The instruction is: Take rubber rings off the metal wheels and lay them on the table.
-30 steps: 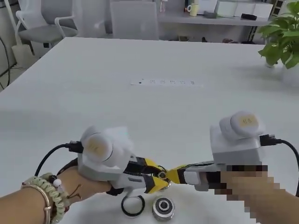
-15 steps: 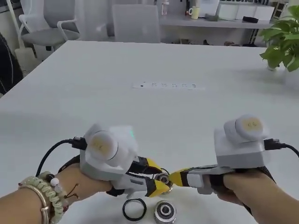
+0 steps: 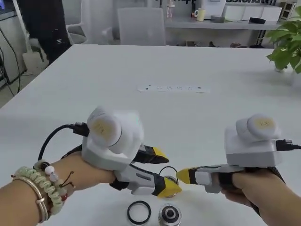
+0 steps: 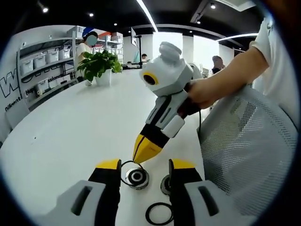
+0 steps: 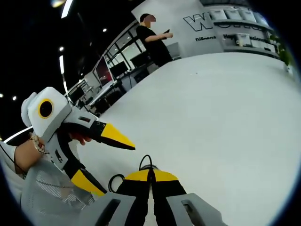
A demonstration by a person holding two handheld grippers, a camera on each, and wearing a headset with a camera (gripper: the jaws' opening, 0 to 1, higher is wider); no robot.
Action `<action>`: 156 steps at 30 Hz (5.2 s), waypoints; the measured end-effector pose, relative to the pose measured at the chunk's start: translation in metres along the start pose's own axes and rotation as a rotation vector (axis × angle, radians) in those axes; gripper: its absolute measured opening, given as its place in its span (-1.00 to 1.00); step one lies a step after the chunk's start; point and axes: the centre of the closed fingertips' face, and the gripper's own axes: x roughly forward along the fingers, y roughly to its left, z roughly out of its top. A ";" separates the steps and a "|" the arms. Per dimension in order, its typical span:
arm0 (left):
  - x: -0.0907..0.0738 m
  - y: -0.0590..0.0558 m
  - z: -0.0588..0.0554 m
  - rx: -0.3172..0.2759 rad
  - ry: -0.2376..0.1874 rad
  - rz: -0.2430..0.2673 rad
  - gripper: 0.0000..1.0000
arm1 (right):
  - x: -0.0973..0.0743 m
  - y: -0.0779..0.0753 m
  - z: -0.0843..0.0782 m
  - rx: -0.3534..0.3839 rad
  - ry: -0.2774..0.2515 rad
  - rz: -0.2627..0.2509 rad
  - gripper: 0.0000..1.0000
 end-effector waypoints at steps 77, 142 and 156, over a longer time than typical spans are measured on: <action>-0.141 -0.044 -0.050 -0.196 -0.050 0.301 0.41 | -0.038 0.030 0.054 0.030 -0.201 0.072 -1.00; -0.139 -0.043 -0.060 -0.220 -0.041 0.305 0.37 | 0.027 0.080 -0.042 -0.121 0.182 0.211 -1.00; -0.138 -0.044 -0.062 -0.219 -0.030 0.302 0.35 | 0.029 0.071 -0.046 -0.126 0.193 0.176 -1.00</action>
